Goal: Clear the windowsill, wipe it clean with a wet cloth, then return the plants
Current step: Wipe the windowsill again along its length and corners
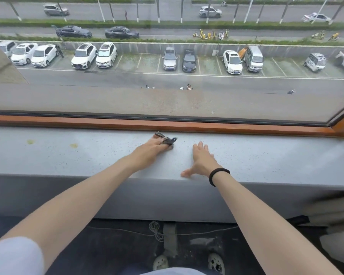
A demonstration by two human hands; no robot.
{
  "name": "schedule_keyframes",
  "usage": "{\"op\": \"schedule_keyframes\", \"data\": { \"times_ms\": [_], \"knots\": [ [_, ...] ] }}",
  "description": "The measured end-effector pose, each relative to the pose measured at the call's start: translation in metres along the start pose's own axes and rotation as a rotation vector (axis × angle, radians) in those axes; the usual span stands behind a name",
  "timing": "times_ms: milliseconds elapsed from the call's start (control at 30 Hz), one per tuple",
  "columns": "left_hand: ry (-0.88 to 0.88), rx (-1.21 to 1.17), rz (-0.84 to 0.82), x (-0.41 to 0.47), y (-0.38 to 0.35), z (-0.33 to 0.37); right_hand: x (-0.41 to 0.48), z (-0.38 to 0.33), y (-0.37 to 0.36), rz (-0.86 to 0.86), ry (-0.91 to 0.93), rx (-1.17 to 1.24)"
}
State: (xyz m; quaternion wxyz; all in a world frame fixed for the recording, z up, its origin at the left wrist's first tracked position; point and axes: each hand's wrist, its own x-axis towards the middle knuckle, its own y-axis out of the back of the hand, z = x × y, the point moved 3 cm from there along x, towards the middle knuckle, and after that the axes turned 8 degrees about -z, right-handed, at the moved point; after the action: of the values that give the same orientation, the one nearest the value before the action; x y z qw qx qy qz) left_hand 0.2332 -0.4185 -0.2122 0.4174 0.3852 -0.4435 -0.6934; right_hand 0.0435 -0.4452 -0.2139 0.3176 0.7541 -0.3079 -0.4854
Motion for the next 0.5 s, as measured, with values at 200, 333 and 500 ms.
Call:
{"op": "schedule_keyframes", "data": {
  "times_ms": [200, 333, 500],
  "knots": [
    [-0.173, 0.04, 0.003, -0.028, -0.016, 0.034, -0.001, 0.002, -0.001, -0.009, 0.01, -0.005],
    [-0.079, 0.05, -0.062, -0.035, -0.007, 0.015, -0.002, 0.001, -0.001, -0.014, 0.0, -0.015],
    [0.107, 0.075, -0.017, 0.011, 0.006, 0.025, -0.002, 0.003, -0.001, -0.004, 0.008, -0.003]
  ]
}}
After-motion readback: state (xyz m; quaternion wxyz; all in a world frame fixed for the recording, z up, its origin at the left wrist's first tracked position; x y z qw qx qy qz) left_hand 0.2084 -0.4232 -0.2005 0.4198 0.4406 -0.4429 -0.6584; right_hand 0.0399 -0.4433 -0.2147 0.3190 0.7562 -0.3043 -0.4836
